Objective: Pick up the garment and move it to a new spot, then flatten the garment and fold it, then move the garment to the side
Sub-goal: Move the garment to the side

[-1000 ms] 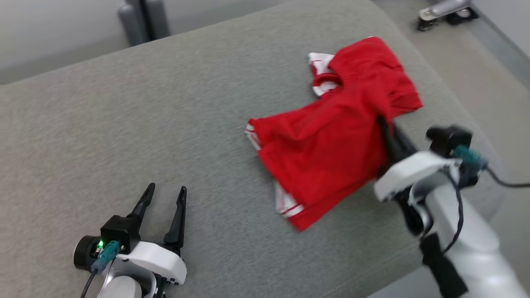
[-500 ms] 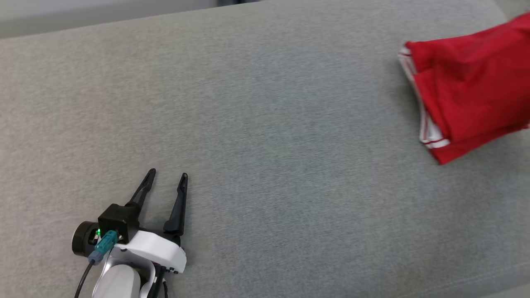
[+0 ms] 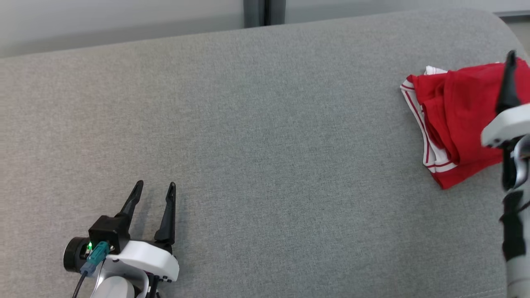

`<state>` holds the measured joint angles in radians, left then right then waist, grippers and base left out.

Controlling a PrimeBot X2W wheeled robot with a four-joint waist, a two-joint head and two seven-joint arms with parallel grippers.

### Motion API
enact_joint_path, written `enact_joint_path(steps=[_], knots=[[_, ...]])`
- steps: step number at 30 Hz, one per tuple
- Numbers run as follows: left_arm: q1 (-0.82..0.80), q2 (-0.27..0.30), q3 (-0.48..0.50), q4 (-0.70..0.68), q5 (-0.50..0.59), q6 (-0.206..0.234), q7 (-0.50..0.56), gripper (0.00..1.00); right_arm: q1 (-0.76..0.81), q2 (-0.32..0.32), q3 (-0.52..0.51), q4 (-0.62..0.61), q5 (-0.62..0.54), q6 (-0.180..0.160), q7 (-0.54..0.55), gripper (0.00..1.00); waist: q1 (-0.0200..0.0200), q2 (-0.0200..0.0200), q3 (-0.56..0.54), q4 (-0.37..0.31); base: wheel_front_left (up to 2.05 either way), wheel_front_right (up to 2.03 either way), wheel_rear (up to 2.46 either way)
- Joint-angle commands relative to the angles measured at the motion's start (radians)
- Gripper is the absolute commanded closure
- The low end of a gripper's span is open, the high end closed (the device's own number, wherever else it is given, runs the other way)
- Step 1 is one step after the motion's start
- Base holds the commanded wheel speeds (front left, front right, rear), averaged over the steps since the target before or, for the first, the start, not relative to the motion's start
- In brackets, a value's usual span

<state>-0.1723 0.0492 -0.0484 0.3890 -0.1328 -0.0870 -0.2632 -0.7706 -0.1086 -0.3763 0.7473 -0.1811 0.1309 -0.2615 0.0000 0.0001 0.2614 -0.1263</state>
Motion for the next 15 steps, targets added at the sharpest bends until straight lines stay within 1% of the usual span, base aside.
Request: enact_joint_path(steps=[1, 4, 7, 11, 15], knots=[[0.006, 0.004, 0.006, -0.002, -0.006, 0.005, -0.001, 0.00, 0.036, 0.001, 0.014, -0.017, 0.018, 0.000, -0.004, 0.00, 0.0000, -0.0001, -0.019, 0.009, 0.00, 0.00, 0.00], [0.023, 0.004, 0.014, 0.002, -0.012, 0.012, -0.001, 0.00, 0.137, 0.037, 0.097, -0.125, 0.089, 0.000, -0.004, 0.00, 0.0000, -0.0001, -0.046, 0.025, 0.00, 0.00, 0.00], [0.032, 0.004, 0.019, 0.006, -0.018, 0.019, -0.001, 0.00, 0.244, 0.050, 0.168, -0.208, 0.151, 0.000, -0.004, 0.00, 0.0000, -0.0001, -0.073, 0.047, 0.00, 0.00, 0.00], [0.058, 0.004, 0.024, 0.013, -0.037, 0.032, -0.001, 0.00, 0.370, 0.056, 0.266, -0.237, 0.240, 0.000, -0.005, 0.00, 0.0000, -0.0001, -0.111, 0.079, 0.00, 0.00, 0.00], [0.083, 0.003, 0.019, 0.020, -0.030, 0.046, -0.001, 0.00, 0.461, 0.053, 0.304, -0.245, 0.290, 0.000, -0.004, 0.00, 0.0000, -0.0001, -0.145, 0.110, 0.00, 0.00, 0.00]])
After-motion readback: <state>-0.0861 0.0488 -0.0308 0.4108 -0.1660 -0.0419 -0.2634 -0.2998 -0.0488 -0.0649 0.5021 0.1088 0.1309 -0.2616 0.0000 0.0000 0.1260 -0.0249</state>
